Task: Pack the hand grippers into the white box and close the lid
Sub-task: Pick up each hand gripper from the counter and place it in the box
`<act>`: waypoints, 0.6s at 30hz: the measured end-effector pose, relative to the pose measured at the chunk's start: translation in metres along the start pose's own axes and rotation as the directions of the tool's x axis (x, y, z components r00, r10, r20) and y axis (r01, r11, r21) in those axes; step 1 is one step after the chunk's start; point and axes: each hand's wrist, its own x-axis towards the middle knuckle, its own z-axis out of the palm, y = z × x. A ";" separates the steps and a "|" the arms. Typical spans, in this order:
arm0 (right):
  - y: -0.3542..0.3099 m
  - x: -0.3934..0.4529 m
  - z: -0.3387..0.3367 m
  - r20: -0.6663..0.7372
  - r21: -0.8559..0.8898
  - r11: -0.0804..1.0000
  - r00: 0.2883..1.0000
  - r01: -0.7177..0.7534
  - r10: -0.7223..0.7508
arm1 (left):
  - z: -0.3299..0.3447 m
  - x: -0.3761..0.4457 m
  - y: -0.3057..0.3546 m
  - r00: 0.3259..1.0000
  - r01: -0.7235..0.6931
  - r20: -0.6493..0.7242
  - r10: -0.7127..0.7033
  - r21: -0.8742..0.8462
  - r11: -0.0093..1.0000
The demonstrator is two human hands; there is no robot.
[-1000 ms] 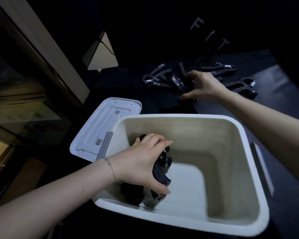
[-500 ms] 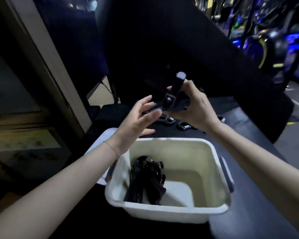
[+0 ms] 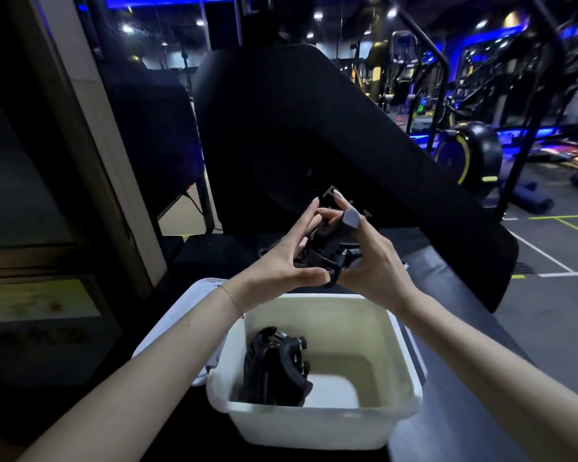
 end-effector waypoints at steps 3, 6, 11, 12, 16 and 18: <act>-0.005 -0.004 -0.001 -0.024 0.014 0.997 0.997 0.078 -0.078 | -0.002 -0.001 -0.001 0.999 -0.005 0.054 0.004 0.030 1.000; -0.007 -0.007 -0.001 -0.030 0.008 0.996 0.995 0.092 -0.091 | -0.006 -0.002 -0.003 0.996 -0.014 0.087 0.007 0.079 0.997; -0.013 -0.014 0.000 -0.007 -0.082 0.995 0.998 0.058 -0.059 | -0.010 -0.010 -0.003 0.992 0.054 0.105 -0.069 0.145 0.988; -0.014 -0.016 0.001 -0.001 -0.098 0.994 0.999 0.053 -0.054 | -0.010 -0.011 -0.003 0.992 0.058 0.103 -0.076 0.163 0.985; -0.018 -0.021 0.005 0.038 -0.101 0.993 0.998 0.061 -0.058 | -0.008 -0.015 -0.010 0.997 -0.011 0.073 -0.006 0.229 0.973; -0.020 -0.023 0.005 0.080 -0.079 0.995 0.995 0.061 -0.055 | -0.007 -0.016 -0.015 0.999 -0.016 0.050 0.005 0.239 0.971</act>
